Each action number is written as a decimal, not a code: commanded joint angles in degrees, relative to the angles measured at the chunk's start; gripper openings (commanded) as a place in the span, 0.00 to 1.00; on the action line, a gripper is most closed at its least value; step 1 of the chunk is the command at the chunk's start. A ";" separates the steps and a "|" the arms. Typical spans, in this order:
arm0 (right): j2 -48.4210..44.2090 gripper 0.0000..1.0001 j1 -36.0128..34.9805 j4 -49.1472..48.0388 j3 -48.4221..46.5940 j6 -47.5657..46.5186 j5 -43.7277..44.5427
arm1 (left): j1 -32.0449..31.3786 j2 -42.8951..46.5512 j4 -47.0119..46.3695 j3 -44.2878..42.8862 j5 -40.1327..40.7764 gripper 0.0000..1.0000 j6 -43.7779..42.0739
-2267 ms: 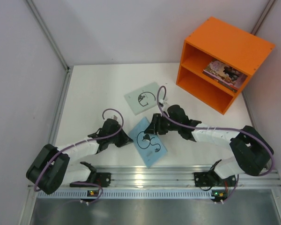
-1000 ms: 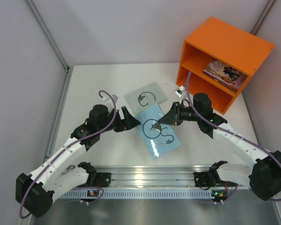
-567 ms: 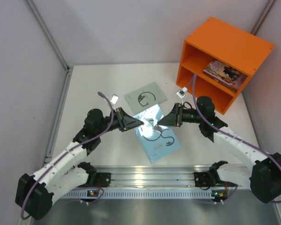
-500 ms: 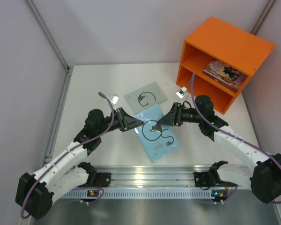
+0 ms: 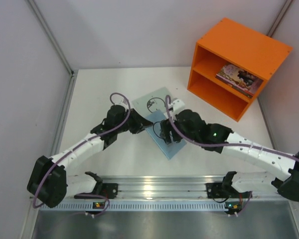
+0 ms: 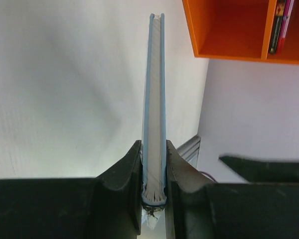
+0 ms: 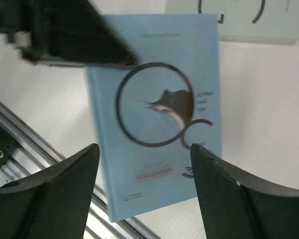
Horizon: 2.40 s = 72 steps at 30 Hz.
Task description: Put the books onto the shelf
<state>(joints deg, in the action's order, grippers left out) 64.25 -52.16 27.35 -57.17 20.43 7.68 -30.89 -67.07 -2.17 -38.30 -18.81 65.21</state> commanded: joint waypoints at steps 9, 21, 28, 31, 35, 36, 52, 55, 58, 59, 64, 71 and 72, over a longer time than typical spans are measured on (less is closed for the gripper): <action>15.98 0.63 -23.16 -7.48 -5.86 -19.80 34.93 | -0.13 -4.30 -5.29 -7.40 3.87 0.00 10.90; 28.65 0.00 -24.48 -15.49 -6.90 -34.91 55.50 | -0.13 -0.87 -1.08 -6.96 5.71 0.00 9.50; 27.87 0.00 -20.45 -22.69 -1.21 -47.14 54.11 | 2.84 2.28 10.16 -11.61 10.11 0.70 2.29; 25.49 0.00 -17.99 -24.45 1.87 -50.47 52.70 | 8.03 4.40 14.29 -14.41 8.35 0.81 -0.69; 22.77 0.00 -13.42 -30.74 5.13 -58.89 51.56 | 16.03 6.77 23.43 -19.17 5.81 0.84 -6.92; 22.68 0.00 -12.10 -32.52 5.83 -60.92 51.21 | 17.61 7.47 25.10 -19.61 5.37 0.84 -7.81; 34.10 0.00 16.91 -60.92 3.12 -90.04 35.39 | 20.52 37.62 33.89 0.95 -4.75 0.82 -14.39; 35.41 0.00 19.99 -59.87 2.67 -88.98 33.10 | 20.52 39.12 38.55 -1.77 -3.87 0.83 -16.77; 36.82 0.00 22.79 -59.52 3.02 -88.81 30.13 | 20.52 41.05 42.60 -3.44 -3.78 0.83 -19.32; 37.26 0.00 23.50 -59.70 3.20 -88.46 29.33 | 20.52 42.71 43.47 -3.44 -3.78 0.83 -19.68; 41.64 0.00 25.97 -63.55 4.34 -88.28 28.44 | 20.52 47.47 45.15 -1.07 -4.83 0.83 -18.81; 48.16 0.03 26.76 -67.25 3.55 -88.54 33.44 | 20.44 47.81 45.32 -2.56 -5.81 0.83 -19.59; 48.42 0.07 27.46 -68.13 4.42 -88.54 34.15 | 20.52 47.99 45.76 -3.09 -5.02 0.84 -20.20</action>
<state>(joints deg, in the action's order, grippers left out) 111.13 -26.37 -35.24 -51.51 -67.13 39.05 -10.28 -20.01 42.19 -39.22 -24.40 47.09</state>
